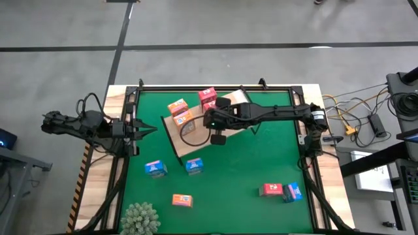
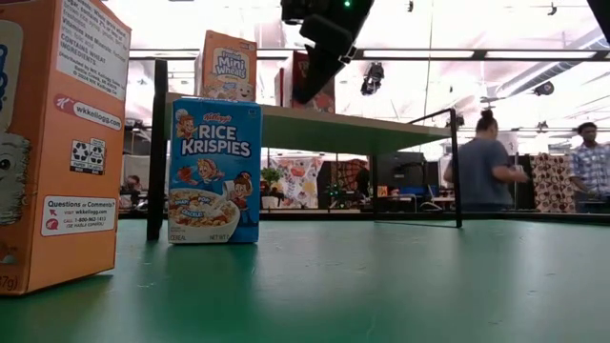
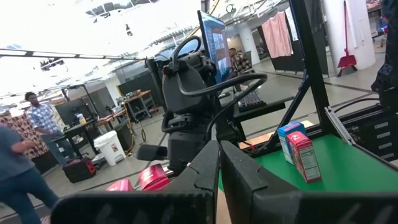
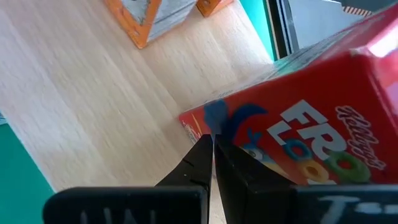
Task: Stack cereal on shelf
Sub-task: Put the left red cereal box on the shelf aligned with the other red cereal box, then put the right blue cereal box on the shelf
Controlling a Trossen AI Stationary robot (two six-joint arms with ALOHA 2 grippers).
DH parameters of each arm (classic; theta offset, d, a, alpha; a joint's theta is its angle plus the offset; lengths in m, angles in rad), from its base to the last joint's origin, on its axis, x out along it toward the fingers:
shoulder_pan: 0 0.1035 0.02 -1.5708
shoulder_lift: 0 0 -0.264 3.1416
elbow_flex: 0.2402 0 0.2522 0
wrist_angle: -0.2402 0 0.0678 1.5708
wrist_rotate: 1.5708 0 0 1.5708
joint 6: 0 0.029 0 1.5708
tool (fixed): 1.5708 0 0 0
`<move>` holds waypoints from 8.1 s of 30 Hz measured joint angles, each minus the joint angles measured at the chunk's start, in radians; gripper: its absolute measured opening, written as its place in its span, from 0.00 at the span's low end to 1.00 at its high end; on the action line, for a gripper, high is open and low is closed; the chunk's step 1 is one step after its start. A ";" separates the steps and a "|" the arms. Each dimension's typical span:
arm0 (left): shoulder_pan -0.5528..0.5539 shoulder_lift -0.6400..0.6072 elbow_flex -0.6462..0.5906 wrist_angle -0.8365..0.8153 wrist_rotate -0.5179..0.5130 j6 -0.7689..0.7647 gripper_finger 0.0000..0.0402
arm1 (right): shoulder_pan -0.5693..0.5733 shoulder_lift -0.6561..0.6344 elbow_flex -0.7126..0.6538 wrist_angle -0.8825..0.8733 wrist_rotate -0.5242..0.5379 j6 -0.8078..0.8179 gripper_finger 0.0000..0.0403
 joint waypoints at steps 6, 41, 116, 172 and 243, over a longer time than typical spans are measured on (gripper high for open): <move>0.000 0.000 0.000 0.000 0.000 0.000 0.00 | -0.010 0.000 -0.004 0.002 0.000 -0.007 0.02; 0.000 0.000 0.000 0.001 0.000 0.000 0.00 | -0.008 -0.005 -0.015 -0.103 0.049 -0.008 0.02; 0.000 0.016 0.000 0.015 0.001 -0.045 0.00 | 0.663 -0.258 -0.230 -0.434 -0.304 1.327 0.02; 0.000 0.027 0.000 0.008 0.001 -0.058 0.00 | 0.950 -0.412 -0.637 -0.370 -0.499 2.089 0.48; 0.000 0.054 0.000 0.065 0.000 0.018 0.00 | -0.127 -0.056 0.379 -0.642 -0.055 -0.293 0.28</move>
